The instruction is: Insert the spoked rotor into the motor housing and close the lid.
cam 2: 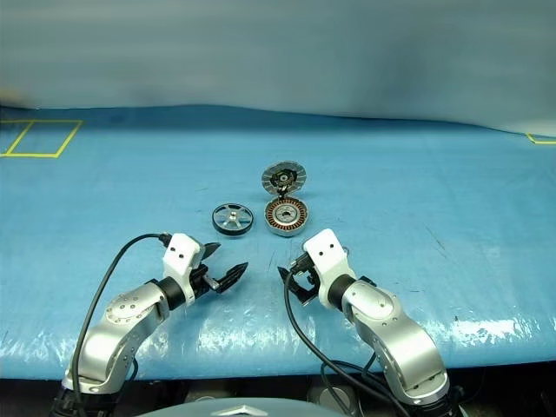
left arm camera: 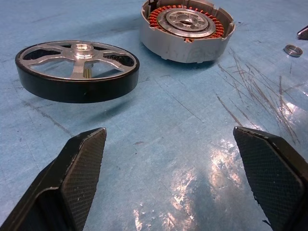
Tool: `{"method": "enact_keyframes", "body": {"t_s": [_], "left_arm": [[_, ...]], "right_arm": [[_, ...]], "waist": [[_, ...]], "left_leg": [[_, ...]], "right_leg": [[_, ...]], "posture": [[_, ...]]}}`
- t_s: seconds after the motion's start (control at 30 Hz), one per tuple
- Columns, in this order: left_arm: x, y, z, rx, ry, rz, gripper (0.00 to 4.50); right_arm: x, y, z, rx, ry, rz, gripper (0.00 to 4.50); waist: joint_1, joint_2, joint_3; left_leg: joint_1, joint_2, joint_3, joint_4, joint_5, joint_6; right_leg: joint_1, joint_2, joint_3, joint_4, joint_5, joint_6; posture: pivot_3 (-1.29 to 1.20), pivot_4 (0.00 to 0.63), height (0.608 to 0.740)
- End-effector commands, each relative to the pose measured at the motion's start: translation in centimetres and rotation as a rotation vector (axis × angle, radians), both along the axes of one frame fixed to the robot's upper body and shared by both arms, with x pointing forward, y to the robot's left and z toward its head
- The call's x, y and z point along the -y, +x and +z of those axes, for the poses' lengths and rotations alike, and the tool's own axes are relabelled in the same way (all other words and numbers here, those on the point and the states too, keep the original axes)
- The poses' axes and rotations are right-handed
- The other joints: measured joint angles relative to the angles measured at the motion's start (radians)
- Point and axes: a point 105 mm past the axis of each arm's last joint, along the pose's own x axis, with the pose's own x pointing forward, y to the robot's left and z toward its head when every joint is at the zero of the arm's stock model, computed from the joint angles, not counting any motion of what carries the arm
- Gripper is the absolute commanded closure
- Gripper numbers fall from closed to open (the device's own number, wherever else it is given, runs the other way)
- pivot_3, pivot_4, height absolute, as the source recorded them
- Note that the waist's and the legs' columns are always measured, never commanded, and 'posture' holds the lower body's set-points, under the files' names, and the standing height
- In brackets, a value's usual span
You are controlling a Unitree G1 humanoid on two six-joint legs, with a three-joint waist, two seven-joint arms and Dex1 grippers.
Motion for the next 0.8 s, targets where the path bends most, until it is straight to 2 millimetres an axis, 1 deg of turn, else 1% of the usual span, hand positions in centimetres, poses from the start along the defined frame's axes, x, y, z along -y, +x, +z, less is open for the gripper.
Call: {"method": "enact_keyframes", "body": {"t_s": [0.03, 0.8], "left_arm": [[0.66, -0.16, 1.42, 0.047, -0.011, -0.037, 0.0], [0.97, -0.1, 1.33, 0.042, -0.008, -0.058, 0.0]], "right_arm": [[-0.15, 0.08, 1.24, 0.05, 0.011, 0.005, 0.04], [0.13, 0.11, 1.17, 0.043, 0.004, -0.01, 0.04]], "waist": [[0.0, 0.0, 0.0], [0.0, 0.0, 0.0]], "left_leg": [[0.0, 0.0, 0.0, 0.0, 0.0, 0.0], [0.0, 0.0, 0.0, 0.0, 0.0, 0.0]], "right_leg": [[0.0, 0.0, 0.0, 0.0, 0.0, 0.0], [0.0, 0.0, 0.0, 0.0, 0.0, 0.0]], "posture": [[0.0, 0.15, 0.74], [0.0, 0.15, 0.74]]}}
